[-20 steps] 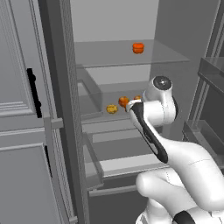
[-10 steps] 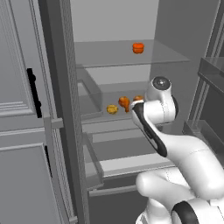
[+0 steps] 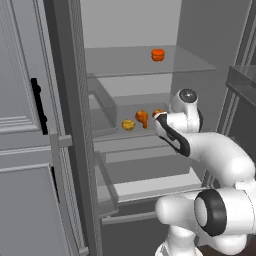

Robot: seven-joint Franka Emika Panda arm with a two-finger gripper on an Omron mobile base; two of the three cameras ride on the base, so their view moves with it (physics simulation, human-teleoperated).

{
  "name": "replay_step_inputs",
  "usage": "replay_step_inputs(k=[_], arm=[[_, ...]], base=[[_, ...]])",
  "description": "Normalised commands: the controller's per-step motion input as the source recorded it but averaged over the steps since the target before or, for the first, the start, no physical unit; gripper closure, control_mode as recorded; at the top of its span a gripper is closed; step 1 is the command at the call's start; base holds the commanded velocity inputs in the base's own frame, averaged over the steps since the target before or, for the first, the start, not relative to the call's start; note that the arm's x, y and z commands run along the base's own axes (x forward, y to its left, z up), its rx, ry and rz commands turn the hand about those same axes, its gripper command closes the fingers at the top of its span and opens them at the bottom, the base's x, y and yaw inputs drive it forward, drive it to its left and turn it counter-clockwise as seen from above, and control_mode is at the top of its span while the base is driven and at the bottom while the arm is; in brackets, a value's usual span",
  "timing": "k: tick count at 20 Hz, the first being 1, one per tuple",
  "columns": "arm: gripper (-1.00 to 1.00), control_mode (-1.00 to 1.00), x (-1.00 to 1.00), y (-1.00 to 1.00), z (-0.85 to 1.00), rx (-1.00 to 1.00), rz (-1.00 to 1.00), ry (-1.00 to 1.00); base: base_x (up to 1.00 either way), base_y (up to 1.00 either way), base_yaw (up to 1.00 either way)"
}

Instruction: Place one squash and one chicken drumstick in each tupperware on the nearby counter, to pack two identical lunches.

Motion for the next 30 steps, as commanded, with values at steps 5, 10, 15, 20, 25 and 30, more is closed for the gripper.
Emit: replay_step_inputs(k=[5,10,15,20,25,30], arm=[[-1.00,-1.00,0.74,-0.06,0.00,0.00,0.03,0.02],[-1.00,-1.00,0.32,-0.36,-0.09,0.02,0.00,0.01],[-1.00,-1.00,0.43,-0.23,-0.30,0.02,0.00,0.08],[-1.00,-1.00,0.50,0.00,-0.51,0.00,0.00,0.06],[-1.00,-1.00,0.50,-0.02,-0.36,0.01,0.00,0.00],[-1.00,-1.00,0.29,-0.13,-0.17,0.01,0.00,0.04]], base=[[0.00,0.00,0.00],[0.00,0.00,0.00],[0.00,0.00,0.00],[0.00,0.00,0.00],[0.00,0.00,0.00],[0.00,0.00,0.00]])
